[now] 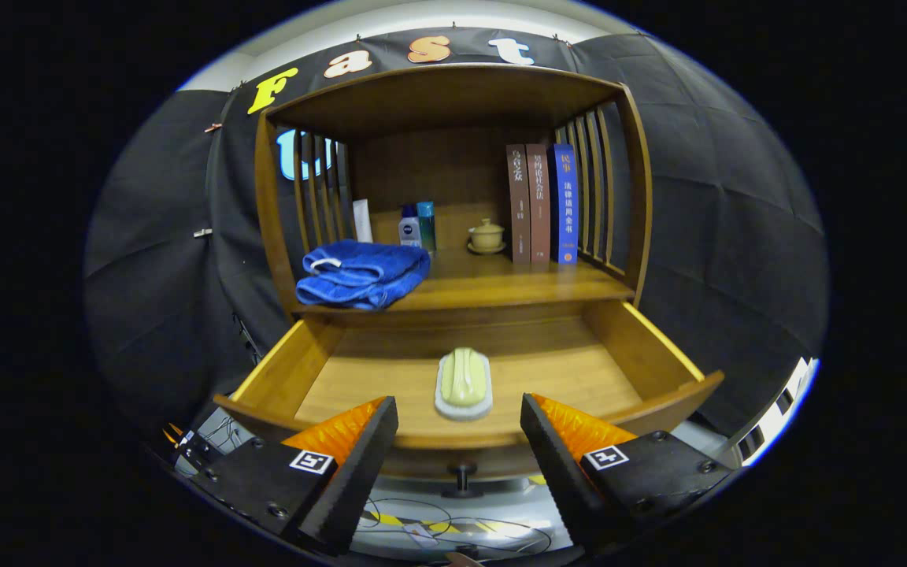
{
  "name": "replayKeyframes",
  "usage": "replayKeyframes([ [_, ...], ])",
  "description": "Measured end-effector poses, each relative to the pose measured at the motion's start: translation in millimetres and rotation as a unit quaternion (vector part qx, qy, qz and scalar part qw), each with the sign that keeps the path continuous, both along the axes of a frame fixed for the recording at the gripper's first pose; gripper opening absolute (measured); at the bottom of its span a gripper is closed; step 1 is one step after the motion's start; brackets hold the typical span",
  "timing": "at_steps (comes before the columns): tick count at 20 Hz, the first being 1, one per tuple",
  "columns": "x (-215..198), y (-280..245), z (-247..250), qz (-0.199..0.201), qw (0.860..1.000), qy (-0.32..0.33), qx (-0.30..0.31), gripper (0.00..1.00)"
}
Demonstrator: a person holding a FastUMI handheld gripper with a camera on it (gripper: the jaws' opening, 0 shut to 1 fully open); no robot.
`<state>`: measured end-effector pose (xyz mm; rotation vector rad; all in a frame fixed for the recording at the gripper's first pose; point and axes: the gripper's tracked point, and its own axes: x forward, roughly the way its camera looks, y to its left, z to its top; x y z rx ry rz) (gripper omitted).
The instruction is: Pull open the drawer, take out the items inside it, and place them on the countertop above the cabinet.
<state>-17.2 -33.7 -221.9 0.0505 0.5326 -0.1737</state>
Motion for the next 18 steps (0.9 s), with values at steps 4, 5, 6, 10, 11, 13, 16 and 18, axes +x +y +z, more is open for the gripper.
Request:
replayKeyframes([
  [4,51.1,-3.0,-5.6,0.005,0.999,0.034,0.01,1.0],
  [5,61.7,-5.4,-10.3,0.002,0.999,0.046,0.013,1.0],
  [6,72.4,-6.0,-16.1,0.002,0.998,0.058,0.019,1.0],
  [10,102.1,-12.6,-58.9,-0.001,0.99,0.136,0.03,0.99],
  [11,106.3,-14.3,-71.8,-0.004,0.987,0.159,0.033,1.0],
  [13,110.8,-17.6,-93.9,-0.011,0.979,0.199,0.044,1.0],
  [16,113.1,-19.6,-119.6,-0.018,0.967,0.248,0.054,0.98],
  [18,108.5,-25.8,-130.6,-0.026,0.958,0.282,0.043,0.96],
])
